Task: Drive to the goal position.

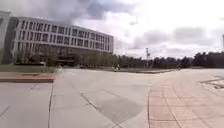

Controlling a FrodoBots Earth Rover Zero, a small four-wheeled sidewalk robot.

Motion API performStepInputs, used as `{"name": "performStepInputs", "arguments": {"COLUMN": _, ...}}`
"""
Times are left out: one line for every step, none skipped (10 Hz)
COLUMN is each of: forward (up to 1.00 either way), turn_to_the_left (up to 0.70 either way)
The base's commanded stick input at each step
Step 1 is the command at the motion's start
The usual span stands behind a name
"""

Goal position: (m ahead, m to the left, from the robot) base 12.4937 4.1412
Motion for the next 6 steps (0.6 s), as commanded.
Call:
{"name": "performStepInputs", "arguments": {"forward": 0.00, "turn_to_the_left": 0.00}}
{"name": "performStepInputs", "arguments": {"forward": 0.00, "turn_to_the_left": 0.00}}
{"name": "performStepInputs", "arguments": {"forward": 0.00, "turn_to_the_left": 0.00}}
{"name": "performStepInputs", "arguments": {"forward": 0.00, "turn_to_the_left": 0.00}}
{"name": "performStepInputs", "arguments": {"forward": 0.00, "turn_to_the_left": 0.00}}
{"name": "performStepInputs", "arguments": {"forward": 0.00, "turn_to_the_left": 0.00}}
